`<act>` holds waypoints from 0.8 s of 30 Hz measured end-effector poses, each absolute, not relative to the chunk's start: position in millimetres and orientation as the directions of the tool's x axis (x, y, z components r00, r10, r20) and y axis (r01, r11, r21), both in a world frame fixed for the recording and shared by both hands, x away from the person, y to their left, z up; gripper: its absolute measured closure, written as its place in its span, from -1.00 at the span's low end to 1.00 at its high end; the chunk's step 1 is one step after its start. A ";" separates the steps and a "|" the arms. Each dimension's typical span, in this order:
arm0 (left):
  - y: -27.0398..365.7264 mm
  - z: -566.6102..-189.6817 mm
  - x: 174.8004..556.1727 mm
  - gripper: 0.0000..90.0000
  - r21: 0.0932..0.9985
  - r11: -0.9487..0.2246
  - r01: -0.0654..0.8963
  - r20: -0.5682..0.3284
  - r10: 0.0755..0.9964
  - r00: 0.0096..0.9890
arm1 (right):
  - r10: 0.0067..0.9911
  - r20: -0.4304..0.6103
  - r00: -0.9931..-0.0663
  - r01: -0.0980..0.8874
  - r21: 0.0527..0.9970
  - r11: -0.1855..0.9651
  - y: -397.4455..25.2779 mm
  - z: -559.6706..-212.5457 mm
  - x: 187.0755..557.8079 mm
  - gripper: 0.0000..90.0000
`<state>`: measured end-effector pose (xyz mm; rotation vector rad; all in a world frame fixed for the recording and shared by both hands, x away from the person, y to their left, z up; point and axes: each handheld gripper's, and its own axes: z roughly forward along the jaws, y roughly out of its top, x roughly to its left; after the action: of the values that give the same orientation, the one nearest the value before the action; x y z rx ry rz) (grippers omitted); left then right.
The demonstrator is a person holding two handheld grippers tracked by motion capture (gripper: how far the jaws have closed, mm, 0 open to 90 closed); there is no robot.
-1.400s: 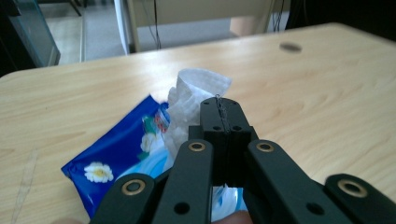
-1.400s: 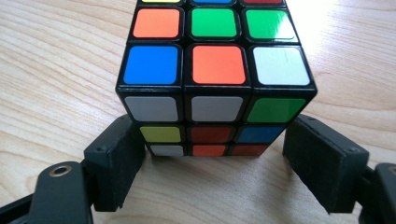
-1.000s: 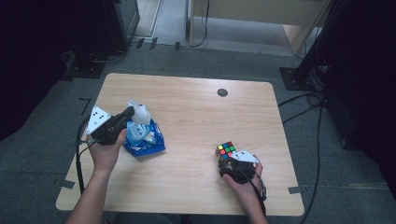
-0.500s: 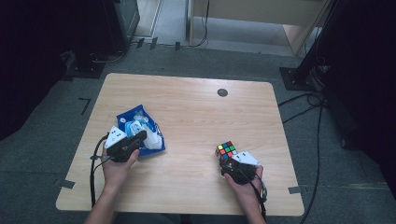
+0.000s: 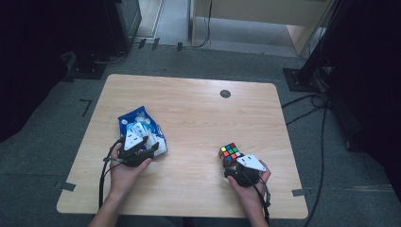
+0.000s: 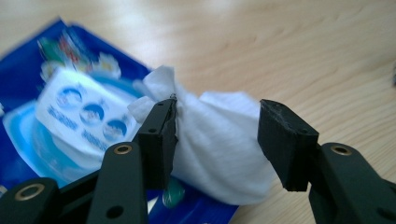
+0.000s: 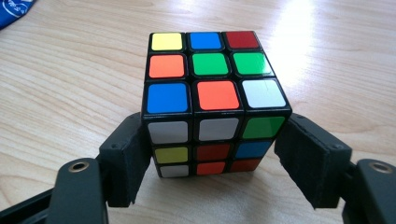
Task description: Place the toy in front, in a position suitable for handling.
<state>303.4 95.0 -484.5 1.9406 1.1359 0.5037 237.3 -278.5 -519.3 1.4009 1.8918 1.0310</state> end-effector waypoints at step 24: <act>113.2 -481.1 302.7 0.91 0.843 -0.172 0.510 -0.150 0.835 0.529 | 0.955 0.071 -0.287 0.557 0.824 0.106 -279.0 -503.8 261.6 -0.24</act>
<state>302.7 113.2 -481.1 1.8341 1.1120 0.4368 261.6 -279.0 -503.8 1.4703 1.9005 1.0687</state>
